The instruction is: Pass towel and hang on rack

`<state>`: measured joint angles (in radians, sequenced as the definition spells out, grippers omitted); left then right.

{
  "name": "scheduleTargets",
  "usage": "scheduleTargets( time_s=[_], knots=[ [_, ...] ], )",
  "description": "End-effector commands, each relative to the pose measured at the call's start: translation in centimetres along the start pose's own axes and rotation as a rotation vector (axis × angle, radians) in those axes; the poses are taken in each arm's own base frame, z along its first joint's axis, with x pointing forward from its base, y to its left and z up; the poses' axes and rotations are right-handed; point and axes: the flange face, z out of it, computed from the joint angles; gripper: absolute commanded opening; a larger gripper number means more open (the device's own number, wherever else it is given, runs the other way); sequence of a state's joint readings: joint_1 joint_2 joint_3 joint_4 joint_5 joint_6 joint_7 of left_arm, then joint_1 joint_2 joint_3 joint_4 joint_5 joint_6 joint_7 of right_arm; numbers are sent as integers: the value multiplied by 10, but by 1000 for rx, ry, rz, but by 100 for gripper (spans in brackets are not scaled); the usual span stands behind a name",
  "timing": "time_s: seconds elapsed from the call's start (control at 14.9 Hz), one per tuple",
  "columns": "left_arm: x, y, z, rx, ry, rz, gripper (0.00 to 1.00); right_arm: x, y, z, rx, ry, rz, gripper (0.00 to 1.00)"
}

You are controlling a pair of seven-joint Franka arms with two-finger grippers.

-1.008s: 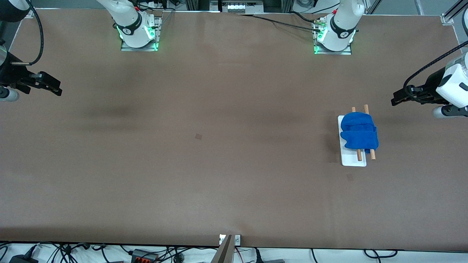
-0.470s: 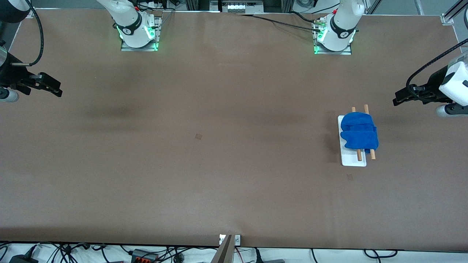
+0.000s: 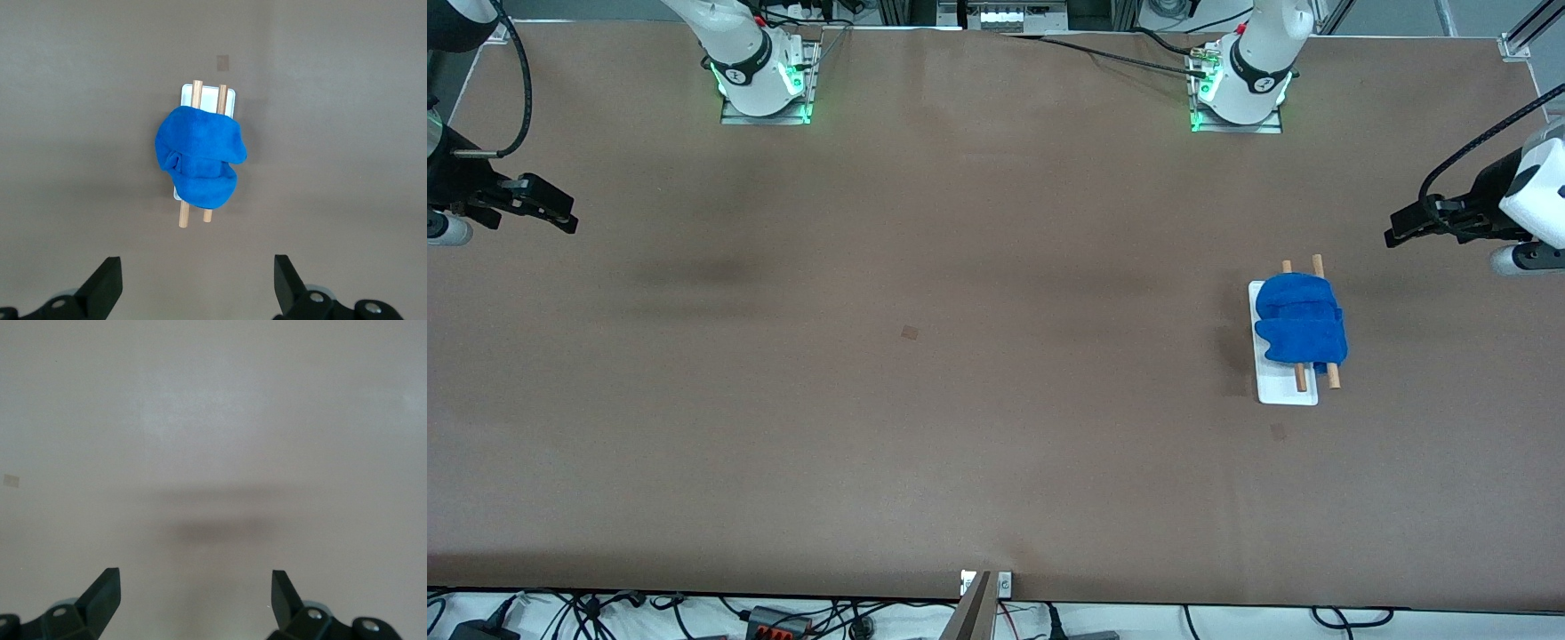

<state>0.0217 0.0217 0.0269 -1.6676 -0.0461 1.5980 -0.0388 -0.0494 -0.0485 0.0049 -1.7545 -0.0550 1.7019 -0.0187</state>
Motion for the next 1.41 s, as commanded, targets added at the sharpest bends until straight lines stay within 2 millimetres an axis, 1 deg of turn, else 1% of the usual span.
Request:
scheduleTargets(
  time_s=[0.0, 0.47, 0.67, 0.81, 1.34],
  knots=[
    [2, 0, -5, 18, -9, -2, 100, -4, -1, -5, 16, -3, -28, 100],
    [2, -1, -5, 20, -11, -16, 99, -4, 0, -5, 15, 3, -14, 100],
    [2, -4, -5, 21, -13, -24, 98, -2, -1, -4, 16, 5, -14, 100],
    [1, -5, -4, 22, -18, -25, 100, -3, -2, -5, 18, 5, -14, 100],
    [-1, -8, -5, 51, -29, -23, 100, -4, 1, -2, 53, -7, 2, 100]
  ],
)
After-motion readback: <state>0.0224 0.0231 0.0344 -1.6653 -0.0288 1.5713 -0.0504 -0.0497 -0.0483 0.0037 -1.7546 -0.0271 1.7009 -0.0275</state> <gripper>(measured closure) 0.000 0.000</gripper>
